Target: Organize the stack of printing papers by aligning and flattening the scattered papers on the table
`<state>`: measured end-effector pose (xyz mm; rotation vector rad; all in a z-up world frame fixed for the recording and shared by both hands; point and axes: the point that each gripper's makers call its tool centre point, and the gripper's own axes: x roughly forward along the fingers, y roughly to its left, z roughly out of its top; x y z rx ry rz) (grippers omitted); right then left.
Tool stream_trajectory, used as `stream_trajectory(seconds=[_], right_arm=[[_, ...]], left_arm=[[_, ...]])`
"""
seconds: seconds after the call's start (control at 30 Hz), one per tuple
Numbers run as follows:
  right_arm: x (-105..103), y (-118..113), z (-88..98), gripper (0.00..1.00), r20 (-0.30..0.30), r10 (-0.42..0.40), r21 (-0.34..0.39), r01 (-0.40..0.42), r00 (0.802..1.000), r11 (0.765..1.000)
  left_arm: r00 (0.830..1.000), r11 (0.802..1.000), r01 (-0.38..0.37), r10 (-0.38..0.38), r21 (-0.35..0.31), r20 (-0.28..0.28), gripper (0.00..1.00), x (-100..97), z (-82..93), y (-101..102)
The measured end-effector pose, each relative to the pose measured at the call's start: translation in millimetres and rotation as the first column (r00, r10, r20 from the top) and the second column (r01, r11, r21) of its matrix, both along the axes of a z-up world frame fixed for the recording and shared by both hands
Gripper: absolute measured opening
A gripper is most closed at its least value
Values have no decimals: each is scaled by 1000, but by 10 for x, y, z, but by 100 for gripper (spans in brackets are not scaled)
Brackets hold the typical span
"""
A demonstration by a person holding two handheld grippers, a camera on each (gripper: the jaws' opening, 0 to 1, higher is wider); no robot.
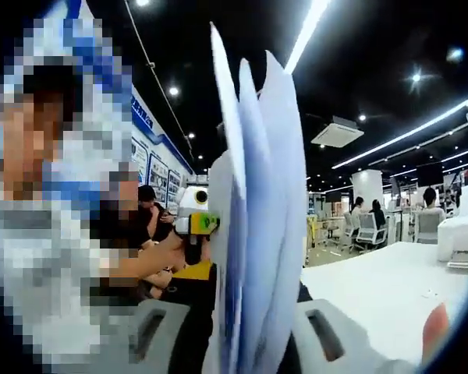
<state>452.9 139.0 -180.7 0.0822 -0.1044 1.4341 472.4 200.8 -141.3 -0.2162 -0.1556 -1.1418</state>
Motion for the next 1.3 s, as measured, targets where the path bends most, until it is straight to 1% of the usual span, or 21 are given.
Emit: stream_trajectory(seconds=[0.1,0.17,0.3,0.4,0.47,0.5,0.57,0.63,0.7,0.77,0.8,0.83,0.87,0.9,0.93,0.97,1.0,1.13,1.2,1.23,1.3], right_arm=[[-35,86,-60,21,-12,10,-22,-10,1000,1000],[-53,77,-104,25,19,6,-54,-5,1000,999],[51,-143,-110,24,-16,-47,-22,47,999,999],[55,-242,-248,24,-7,-68,-52,68,998,996],[42,-325,-279,23,-5,-78,-58,77,997,995],[36,-373,-283,22,-11,-83,-58,82,996,995],[1,-500,-286,15,2,-90,-63,90,996,994],[-11,-585,-281,3,13,-103,-60,104,995,993],[-22,-649,-246,2,-9,-125,-32,125,992,992],[6,-697,-228,10,29,-195,-11,196,980,981],[16,-704,-231,17,40,-209,-12,210,977,978],[40,-729,-257,30,60,-255,-29,257,965,966],[71,-761,-268,36,14,-292,-34,292,956,956],[61,-777,-267,38,-14,-299,-33,299,954,954],[46,-810,-262,38,-43,-311,-24,310,949,950],[35,-842,-250,38,-48,-330,-8,330,943,944],[23,-864,-242,39,-31,-345,9,345,938,938],[17,-865,-302,42,-45,-396,3,397,917,918],[26,-802,-307,47,-38,-407,1,407,913,913],[105,-803,-316,54,-53,-459,-3,459,887,888],[97,-661,-329,62,-49,-456,-6,456,889,890]], left_arm=[[1000,1000,19,-19,-12,-16,23,7,-47,-86],[1000,1000,18,-18,5,-9,24,-7,-84,-118],[1000,1000,-4,4,4,-10,24,-6,-100,-55],[1000,1000,5,-5,13,-6,18,-39,-124,-80],[1000,1000,18,-18,13,-5,12,-73,-126,-89],[1000,999,29,-29,16,1,7,-96,-125,-93],[999,999,37,-37,17,3,6,-113,-120,-94],[999,999,50,-50,20,14,6,-141,-111,-109],[998,999,47,-48,24,31,6,-154,-107,-126],[999,999,47,-47,16,19,6,-145,-101,-125],[999,999,48,-48,15,18,7,-149,-103,-128],[999,999,43,-43,9,4,7,-133,-107,-124],[999,999,33,-33,3,1,9,-125,-110,-118],[1000,1000,23,-23,-5,-1,13,-109,-109,-102],[1000,1000,16,-16,-11,-14,17,-93,-116,-86],[1000,1000,19,-20,-13,-15,19,-97,-122,-82],[999,999,28,-28,-23,-17,19,-114,-128,-82],[999,999,34,-35,-37,-19,19,-105,-146,-131],[999,998,46,-47,-36,-21,19,-105,-157,-179],[999,999,40,-41,-37,-18,20,-106,-158,-201],[1000,999,22,-23,-37,-6,23,-84,-156,-233]])
